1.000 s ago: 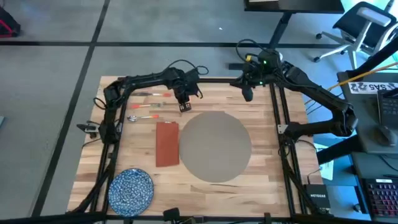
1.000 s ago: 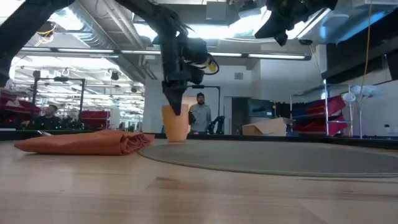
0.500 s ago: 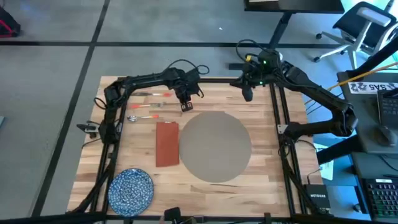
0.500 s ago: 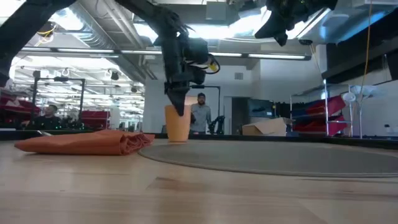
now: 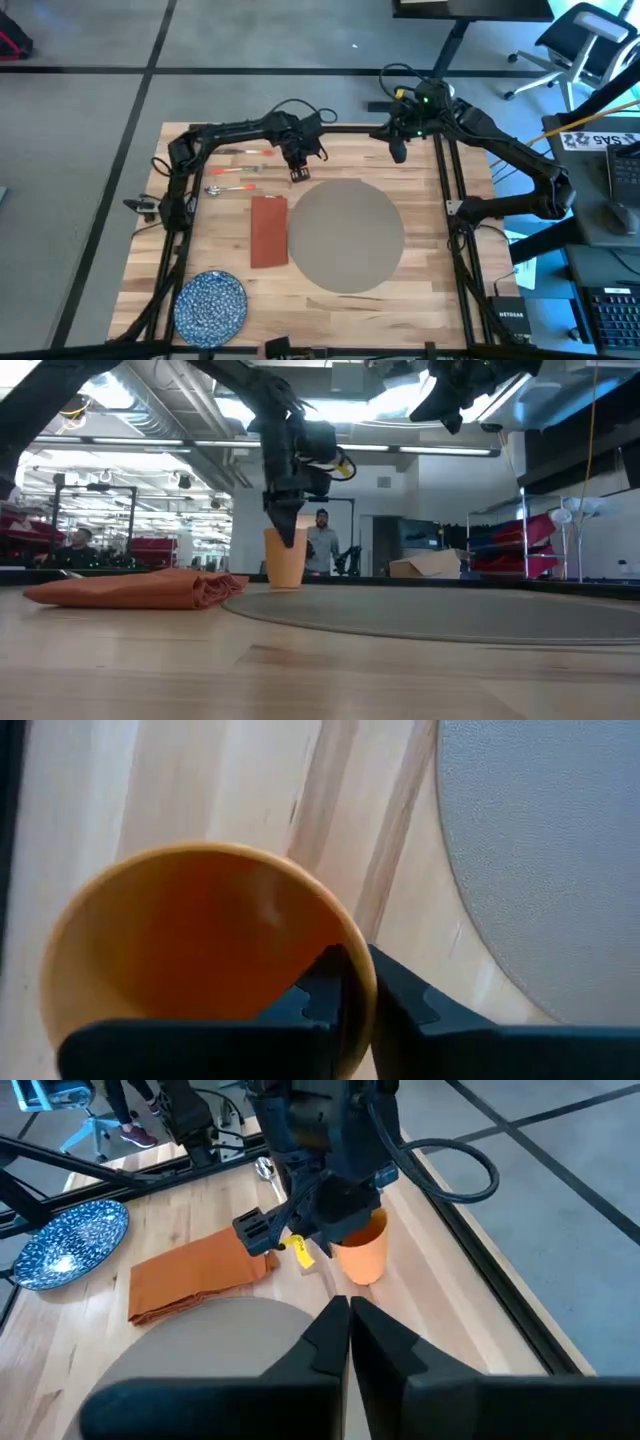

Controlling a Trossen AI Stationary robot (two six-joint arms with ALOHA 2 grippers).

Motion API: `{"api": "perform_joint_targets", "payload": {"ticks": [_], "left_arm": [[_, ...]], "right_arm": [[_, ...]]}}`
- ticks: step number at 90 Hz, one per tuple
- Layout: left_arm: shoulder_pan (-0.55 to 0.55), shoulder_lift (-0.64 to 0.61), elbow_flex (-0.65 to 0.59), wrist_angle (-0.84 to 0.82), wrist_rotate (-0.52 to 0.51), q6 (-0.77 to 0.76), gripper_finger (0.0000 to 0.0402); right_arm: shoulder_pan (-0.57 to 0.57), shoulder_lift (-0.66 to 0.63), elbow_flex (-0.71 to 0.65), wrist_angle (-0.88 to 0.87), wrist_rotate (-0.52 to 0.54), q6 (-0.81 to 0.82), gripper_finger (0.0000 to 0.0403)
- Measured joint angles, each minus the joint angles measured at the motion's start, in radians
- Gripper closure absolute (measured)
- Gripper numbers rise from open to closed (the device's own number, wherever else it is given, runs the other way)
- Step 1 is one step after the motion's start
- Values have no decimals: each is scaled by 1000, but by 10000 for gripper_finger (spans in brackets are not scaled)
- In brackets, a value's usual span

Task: Set table place
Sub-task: Move the yellow cup to the top right of the table

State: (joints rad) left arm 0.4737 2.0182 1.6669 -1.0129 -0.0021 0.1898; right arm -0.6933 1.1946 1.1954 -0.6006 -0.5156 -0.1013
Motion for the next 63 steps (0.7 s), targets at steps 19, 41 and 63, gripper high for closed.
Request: {"api": "perform_joint_targets", "payload": {"ticks": [19, 41, 63], "left_arm": [[0, 0, 0, 1, -1, -11, 319], [2, 0, 50, -28, -9, -10, 281], [13, -2, 222, -95, -50, -8, 259]], "right_arm": [[0, 0, 0, 0, 0, 0, 389], [0, 0, 0, 0, 0, 0, 351], [0, 0, 0, 0, 0, -9, 333]]}}
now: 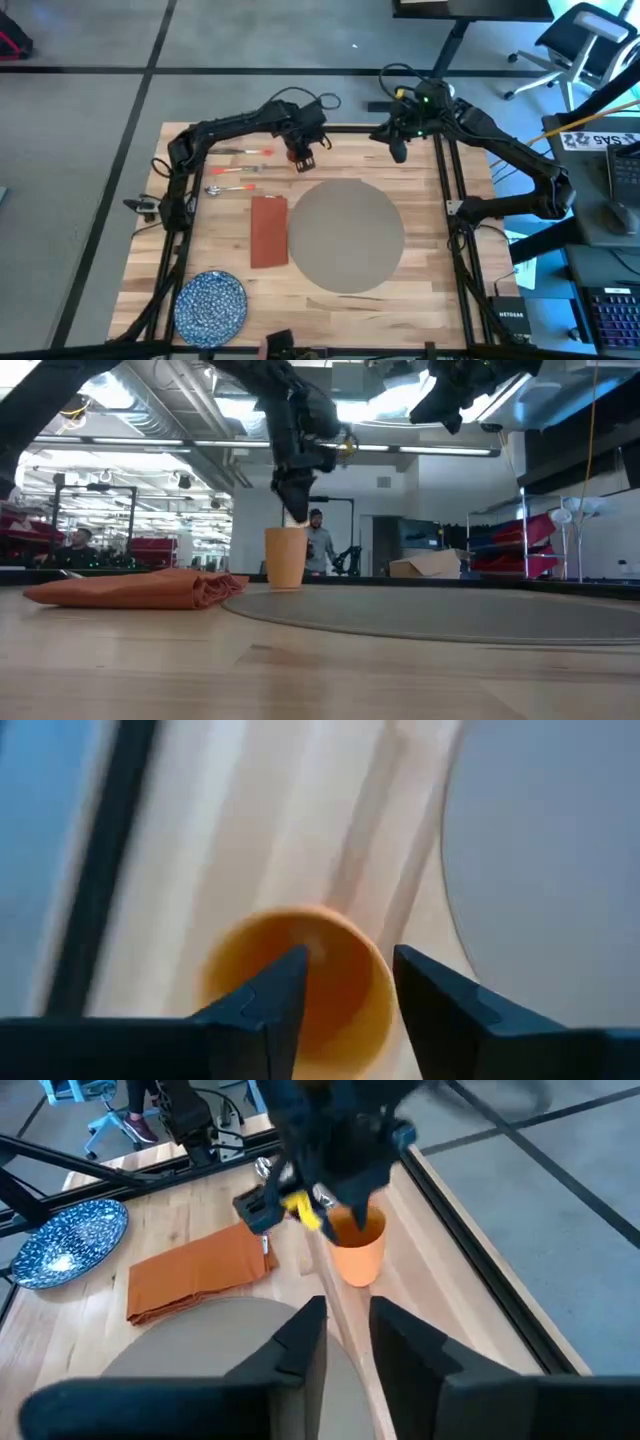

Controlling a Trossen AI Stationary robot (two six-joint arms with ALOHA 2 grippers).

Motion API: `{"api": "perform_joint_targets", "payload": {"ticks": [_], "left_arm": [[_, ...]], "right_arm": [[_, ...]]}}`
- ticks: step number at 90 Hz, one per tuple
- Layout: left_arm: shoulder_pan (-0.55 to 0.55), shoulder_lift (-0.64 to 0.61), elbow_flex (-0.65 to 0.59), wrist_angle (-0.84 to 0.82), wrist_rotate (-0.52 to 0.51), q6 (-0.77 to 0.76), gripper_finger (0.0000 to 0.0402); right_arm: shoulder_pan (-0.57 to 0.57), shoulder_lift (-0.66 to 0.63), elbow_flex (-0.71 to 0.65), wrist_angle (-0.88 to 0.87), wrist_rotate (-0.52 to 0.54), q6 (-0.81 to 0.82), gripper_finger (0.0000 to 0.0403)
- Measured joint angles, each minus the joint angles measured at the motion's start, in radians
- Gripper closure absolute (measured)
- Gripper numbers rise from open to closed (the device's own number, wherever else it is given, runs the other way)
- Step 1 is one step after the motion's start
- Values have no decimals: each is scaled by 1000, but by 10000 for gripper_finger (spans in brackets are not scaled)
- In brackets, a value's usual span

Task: Set table place
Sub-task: Move the yellow cup to the top right of the table

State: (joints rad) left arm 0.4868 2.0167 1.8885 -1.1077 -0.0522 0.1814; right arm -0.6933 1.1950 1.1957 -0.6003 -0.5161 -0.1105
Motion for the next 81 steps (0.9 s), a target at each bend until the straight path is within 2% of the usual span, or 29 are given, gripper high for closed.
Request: {"api": "perform_joint_targets", "payload": {"ticks": [29, 48, 64, 76, 81], "left_arm": [[27, 0, 227, -220, -17, -2, 249], [30, 0, 266, -440, -49, 20, 254], [15, -17, 266, -462, -143, 2, 313], [16, -72, 266, -455, -150, -47, 382], [18, -100, 266, -450, -150, -72, 394]], "right_arm": [[0, 1, 0, 2, 1, -29, 333], [0, 42, 1, 3, 8, -70, 333], [24, 87, 1, 53, 22, -133, 333], [29, 93, 1, 109, 27, -157, 333], [28, 93, 1, 130, 27, -156, 333]]}}
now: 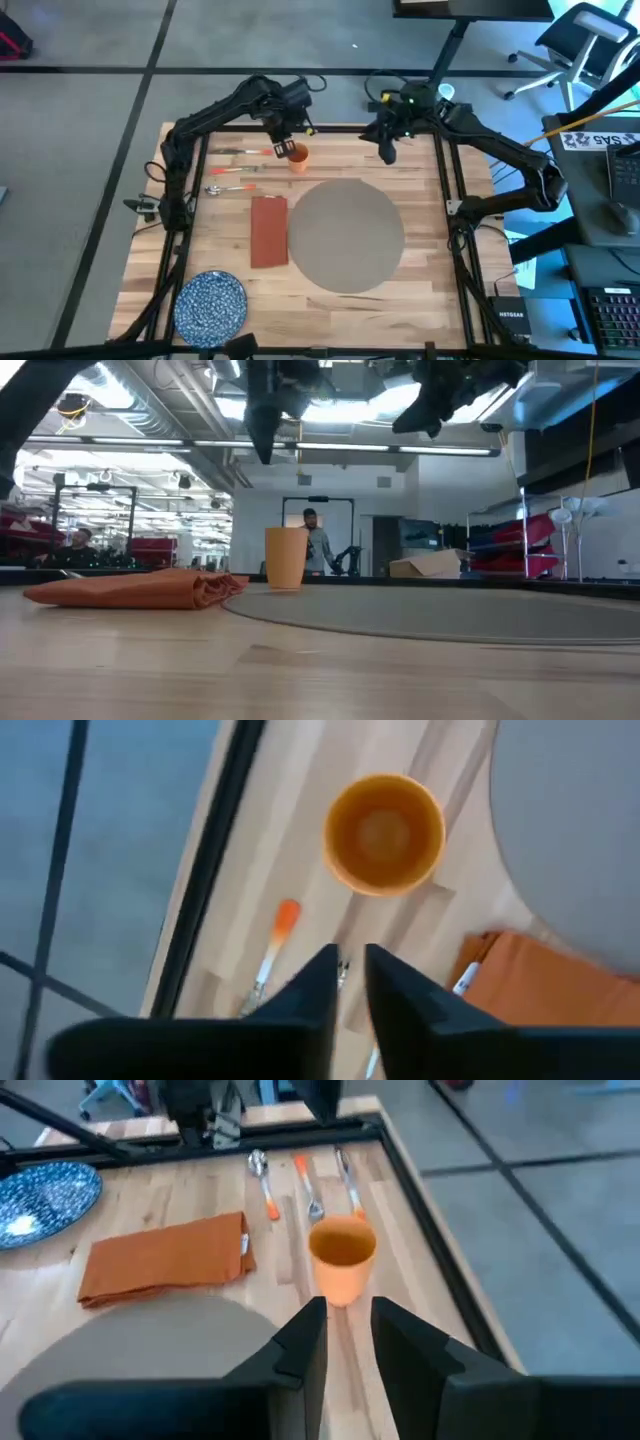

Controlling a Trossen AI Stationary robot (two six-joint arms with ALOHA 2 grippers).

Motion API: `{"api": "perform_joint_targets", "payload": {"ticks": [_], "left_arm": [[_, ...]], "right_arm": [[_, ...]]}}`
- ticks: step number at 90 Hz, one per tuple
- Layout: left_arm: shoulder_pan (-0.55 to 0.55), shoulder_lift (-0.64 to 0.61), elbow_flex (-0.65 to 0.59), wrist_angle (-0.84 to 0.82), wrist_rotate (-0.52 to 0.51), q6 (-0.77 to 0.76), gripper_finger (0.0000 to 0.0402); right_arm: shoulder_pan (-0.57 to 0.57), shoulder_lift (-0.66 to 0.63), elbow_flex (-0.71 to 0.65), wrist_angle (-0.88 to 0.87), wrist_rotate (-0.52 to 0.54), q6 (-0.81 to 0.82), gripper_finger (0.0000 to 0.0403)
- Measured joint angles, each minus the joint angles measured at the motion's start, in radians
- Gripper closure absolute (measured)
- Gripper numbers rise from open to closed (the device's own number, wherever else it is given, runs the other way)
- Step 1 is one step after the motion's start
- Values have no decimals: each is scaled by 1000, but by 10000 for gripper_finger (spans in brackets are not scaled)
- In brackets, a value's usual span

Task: Set table place
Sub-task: Move the yellow cup to the top right of the table

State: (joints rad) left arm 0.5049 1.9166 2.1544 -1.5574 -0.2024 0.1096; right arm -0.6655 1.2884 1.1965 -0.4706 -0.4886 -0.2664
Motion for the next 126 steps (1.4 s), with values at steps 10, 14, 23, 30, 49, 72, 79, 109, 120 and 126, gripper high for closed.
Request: {"api": "perform_joint_targets", "payload": {"ticks": [10, 14, 23, 30, 49, 72, 79, 109, 120, 126], "left_arm": [[5, -65, 0, 22, 3, -23, 399], [6, -92, 0, 40, 16, -24, 400], [9, -142, 0, 75, 20, -46, 401], [8, -169, 0, 92, 23, -56, 401], [-1, -220, 0, 101, 27, -81, 402], [-16, -248, 0, 125, 51, -84, 401], [-23, -249, -6, 159, 88, -79, 401], [-48, -294, -161, 329, 196, -59, 401], [-54, -353, -292, 439, 226, -79, 401], [-60, -393, -377, 520, 243, -99, 401]], "right_arm": [[0, 0, 0, 38, -1, 4, 333], [0, 0, 0, 47, -1, 1, 333], [24, 12, 0, 80, -9, -5, 333], [53, 29, -1, 92, 2, -12, 333], [155, 105, 20, 130, 148, -66, 333], [182, 189, 138, 102, 140, -82, 333], [181, 210, 177, 74, 131, -82, 333], [195, 309, 283, -37, 156, -179, 333], [195, 313, 292, -32, 156, -184, 325], [195, 314, 292, -33, 156, -184, 312]]}}
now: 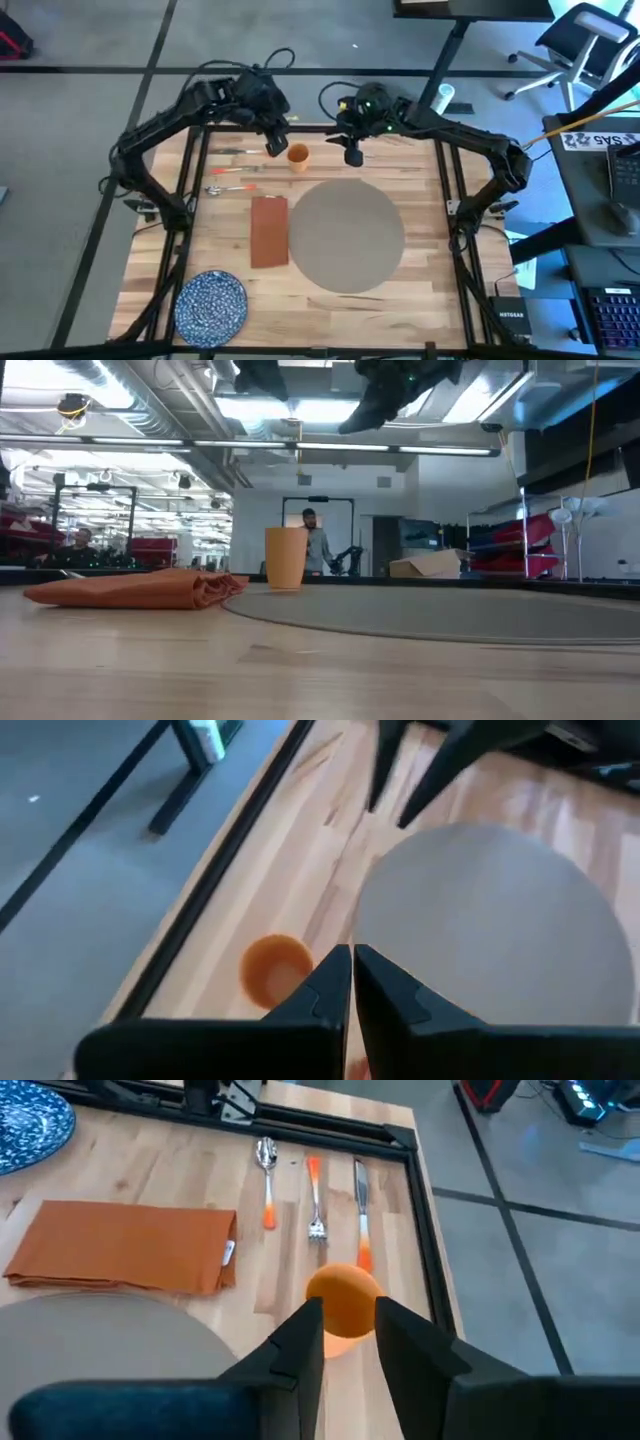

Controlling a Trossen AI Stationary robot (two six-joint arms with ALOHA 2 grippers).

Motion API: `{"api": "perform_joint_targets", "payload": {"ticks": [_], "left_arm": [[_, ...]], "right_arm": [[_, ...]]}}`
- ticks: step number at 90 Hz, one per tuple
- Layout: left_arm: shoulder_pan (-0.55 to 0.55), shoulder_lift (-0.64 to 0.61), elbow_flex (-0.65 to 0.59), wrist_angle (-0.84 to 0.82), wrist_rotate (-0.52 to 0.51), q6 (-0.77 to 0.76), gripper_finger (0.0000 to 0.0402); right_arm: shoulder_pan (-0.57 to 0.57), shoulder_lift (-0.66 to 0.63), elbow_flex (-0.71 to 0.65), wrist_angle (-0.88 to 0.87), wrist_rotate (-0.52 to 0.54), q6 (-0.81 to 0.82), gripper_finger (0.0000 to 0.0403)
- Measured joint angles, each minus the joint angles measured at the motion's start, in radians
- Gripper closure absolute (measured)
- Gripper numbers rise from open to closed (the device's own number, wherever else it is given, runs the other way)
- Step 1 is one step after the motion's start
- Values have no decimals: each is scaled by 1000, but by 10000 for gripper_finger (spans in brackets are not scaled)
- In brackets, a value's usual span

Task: Set table place
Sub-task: Move the yellow cup to the top right of the table

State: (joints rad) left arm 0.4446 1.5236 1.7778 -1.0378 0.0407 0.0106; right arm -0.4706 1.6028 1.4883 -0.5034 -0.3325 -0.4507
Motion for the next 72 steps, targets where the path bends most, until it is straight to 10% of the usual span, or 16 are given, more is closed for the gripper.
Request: {"api": "perform_joint_targets", "payload": {"ticks": [31, 72], "left_arm": [[0, -204, -390, 328, 56, -100, 401], [0, -318, -532, 429, 53, -107, 401]], "right_arm": [[17, 8, -1, 38, 26, -22, 267], [88, 86, -1, 24, 135, -80, 267]]}}
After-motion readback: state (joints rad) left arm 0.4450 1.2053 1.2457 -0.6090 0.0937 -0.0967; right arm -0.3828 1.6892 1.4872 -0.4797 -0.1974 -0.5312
